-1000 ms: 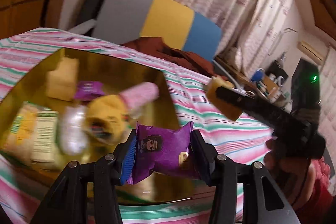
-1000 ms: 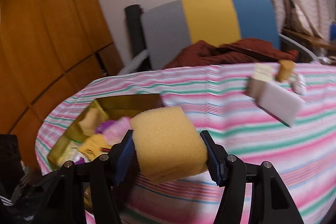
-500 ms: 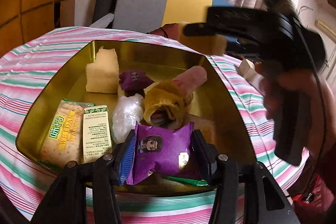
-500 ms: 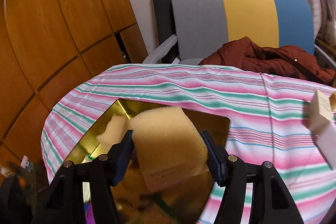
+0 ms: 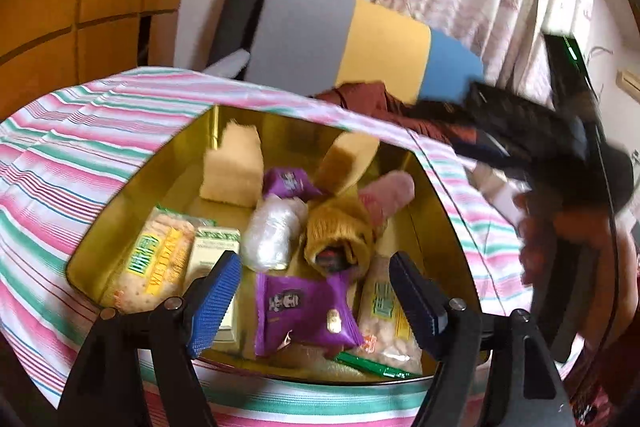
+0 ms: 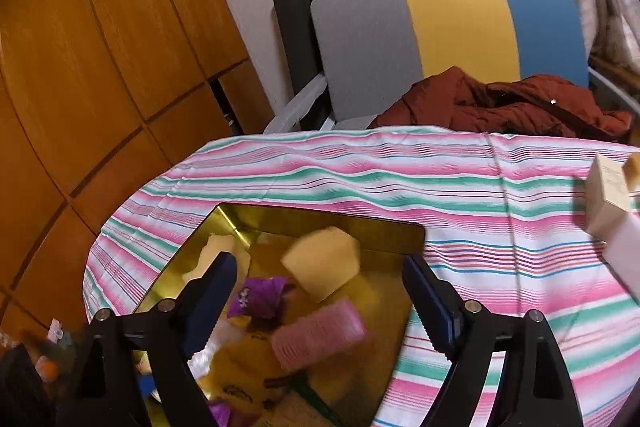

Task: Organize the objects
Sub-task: 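Open both grippers to drop the packet and sponge into the tray, then move both tools back toward the white sponge and wrapped bundle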

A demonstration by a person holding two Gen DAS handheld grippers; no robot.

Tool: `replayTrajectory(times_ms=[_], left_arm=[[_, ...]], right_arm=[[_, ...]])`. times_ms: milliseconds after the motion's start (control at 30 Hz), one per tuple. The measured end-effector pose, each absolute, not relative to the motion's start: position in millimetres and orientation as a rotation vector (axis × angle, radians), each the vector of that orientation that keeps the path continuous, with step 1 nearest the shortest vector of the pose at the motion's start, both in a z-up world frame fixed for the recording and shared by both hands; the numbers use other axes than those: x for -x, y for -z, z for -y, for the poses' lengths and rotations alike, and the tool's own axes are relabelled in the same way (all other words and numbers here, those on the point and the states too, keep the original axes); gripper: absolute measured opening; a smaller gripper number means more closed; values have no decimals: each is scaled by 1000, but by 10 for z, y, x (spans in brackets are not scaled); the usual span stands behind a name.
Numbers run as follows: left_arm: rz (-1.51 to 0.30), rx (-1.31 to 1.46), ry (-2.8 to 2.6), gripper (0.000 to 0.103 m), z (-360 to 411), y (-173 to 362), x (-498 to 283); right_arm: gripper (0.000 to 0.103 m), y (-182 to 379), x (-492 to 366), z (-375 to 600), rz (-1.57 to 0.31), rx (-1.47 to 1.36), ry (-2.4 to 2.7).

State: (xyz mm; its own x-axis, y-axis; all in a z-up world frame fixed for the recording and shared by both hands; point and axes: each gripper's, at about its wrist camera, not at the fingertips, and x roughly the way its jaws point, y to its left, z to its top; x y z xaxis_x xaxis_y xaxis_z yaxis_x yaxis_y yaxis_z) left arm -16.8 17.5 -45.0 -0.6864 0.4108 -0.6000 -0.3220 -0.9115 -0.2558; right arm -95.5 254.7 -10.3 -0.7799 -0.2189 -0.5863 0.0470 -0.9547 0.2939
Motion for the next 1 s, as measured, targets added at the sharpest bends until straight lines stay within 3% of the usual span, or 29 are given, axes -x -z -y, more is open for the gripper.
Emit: replayTrajectory(times_ms=[400, 1000], left_arm=[[198, 886, -2634, 78, -218, 312, 39], [35, 814, -2395, 78, -931, 176, -386]], right_arm=[[89, 185, 344, -2894, 474, -941, 2873], [89, 547, -185, -3714, 505, -1109, 2995]])
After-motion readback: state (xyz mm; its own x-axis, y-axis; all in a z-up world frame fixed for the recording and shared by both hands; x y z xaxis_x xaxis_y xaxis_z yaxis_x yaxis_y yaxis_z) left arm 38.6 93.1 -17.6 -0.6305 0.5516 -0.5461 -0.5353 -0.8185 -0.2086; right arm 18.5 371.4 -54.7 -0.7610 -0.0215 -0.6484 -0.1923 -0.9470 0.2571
